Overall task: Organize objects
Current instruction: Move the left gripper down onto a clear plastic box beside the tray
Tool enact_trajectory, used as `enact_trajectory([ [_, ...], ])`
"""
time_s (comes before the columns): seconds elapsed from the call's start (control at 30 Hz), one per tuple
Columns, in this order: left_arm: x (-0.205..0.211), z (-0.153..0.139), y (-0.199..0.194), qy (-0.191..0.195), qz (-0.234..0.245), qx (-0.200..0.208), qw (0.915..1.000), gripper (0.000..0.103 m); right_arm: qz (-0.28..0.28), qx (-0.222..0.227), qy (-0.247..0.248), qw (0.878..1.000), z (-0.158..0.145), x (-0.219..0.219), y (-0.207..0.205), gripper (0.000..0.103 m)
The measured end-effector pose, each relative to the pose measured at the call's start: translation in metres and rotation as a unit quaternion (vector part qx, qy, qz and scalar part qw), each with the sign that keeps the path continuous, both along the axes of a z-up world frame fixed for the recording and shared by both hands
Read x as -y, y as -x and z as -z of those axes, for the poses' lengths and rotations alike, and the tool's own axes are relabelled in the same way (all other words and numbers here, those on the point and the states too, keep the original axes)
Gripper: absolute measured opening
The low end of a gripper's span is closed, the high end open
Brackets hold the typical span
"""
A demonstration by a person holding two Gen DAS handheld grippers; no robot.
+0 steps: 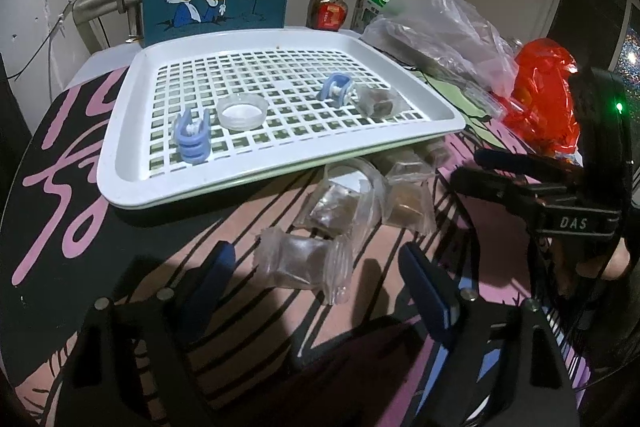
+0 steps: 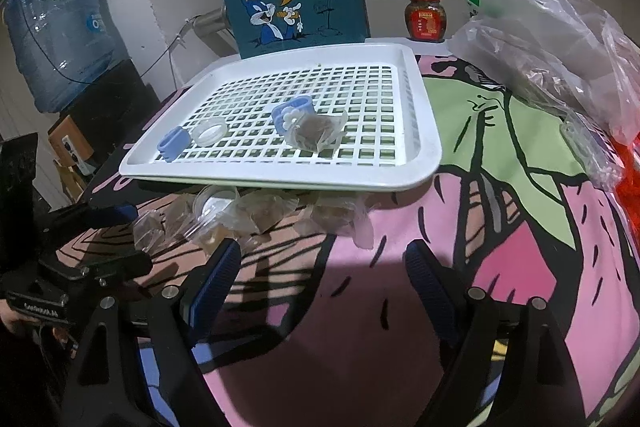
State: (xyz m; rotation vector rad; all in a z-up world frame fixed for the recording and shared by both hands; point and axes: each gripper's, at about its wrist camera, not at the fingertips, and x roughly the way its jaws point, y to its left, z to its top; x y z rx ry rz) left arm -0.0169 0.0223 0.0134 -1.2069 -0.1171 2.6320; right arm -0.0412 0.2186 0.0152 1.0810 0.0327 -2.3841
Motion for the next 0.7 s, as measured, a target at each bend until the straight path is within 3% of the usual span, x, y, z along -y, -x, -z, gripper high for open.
enact_trajectory([
  [0.23, 0.002, 0.002, 0.002, -0.004, -0.002, 0.007, 1.0000, 0.080, 0.013, 0.000, -0.011, 1.000, 0.001, 0.008, 0.010, 0.084],
  [0.43, 0.001, 0.002, 0.002, -0.003, -0.003, 0.007, 1.0000, 0.078, 0.017, 0.014, -0.024, 0.999, 0.007, 0.013, 0.018, 0.072],
  [0.7, 0.001, 0.003, 0.003, -0.001, -0.004, 0.010, 0.9999, 0.076, 0.013, 0.018, -0.033, 0.999, 0.009, 0.018, 0.022, 0.065],
])
